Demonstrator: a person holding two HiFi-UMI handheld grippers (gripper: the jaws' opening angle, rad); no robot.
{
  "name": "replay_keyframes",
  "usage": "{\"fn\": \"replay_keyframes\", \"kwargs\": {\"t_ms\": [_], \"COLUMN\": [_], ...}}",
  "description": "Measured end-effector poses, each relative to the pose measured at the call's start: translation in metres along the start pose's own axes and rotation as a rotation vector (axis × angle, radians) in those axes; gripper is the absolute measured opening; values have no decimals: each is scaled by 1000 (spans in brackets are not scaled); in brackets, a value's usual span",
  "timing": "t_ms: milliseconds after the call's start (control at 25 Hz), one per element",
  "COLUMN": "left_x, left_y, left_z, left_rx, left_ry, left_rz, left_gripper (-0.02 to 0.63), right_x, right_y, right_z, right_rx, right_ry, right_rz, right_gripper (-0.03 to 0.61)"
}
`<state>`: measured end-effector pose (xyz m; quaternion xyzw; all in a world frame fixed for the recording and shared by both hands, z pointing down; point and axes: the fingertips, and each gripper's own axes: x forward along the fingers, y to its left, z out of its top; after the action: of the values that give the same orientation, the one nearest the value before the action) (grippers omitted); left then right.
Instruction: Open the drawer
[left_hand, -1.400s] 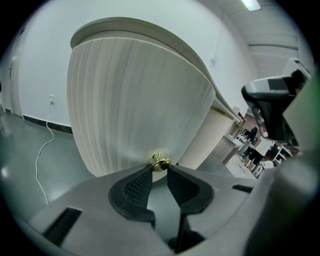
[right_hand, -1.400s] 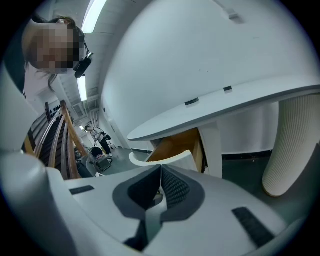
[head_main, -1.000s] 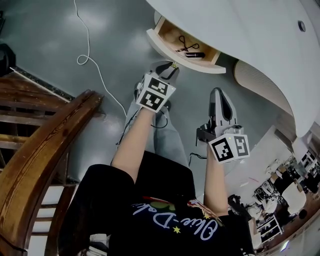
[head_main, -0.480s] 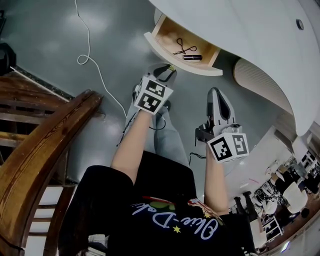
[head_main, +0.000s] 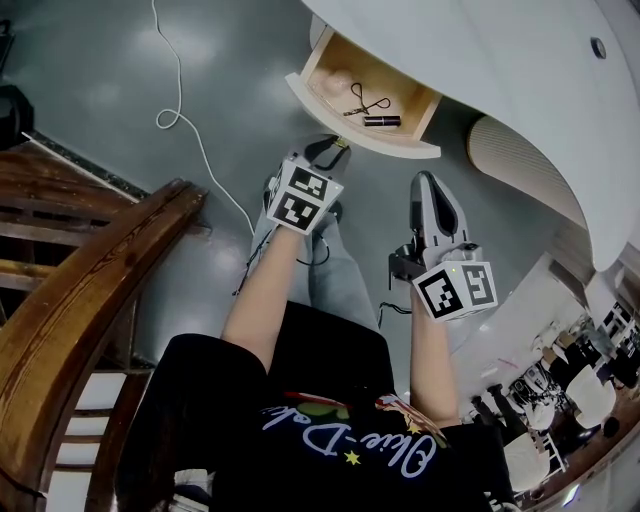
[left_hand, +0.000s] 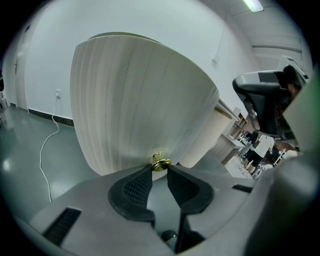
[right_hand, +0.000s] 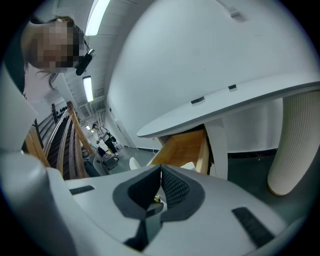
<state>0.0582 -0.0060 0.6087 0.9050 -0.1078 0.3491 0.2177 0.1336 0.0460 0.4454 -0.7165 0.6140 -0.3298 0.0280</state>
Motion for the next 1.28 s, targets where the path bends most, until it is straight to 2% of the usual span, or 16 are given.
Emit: {"fn": "replay_keyframes", "kwargs": {"t_ms": [1080, 1280], "left_x": [-12, -23], "left_y": [-8, -8], "left_z": [-25, -38], "left_rx": [-22, -28], "left_ry": [1, -21], "left_rz": [14, 10], "left_gripper": [92, 92], "right_x": [-15, -24], "right_y": [8, 21], "right_z": [-26, -38], "right_rx": [17, 8], "right_ry": [17, -5], "right_rz": [22, 37], "right_gripper": [3, 3]}}
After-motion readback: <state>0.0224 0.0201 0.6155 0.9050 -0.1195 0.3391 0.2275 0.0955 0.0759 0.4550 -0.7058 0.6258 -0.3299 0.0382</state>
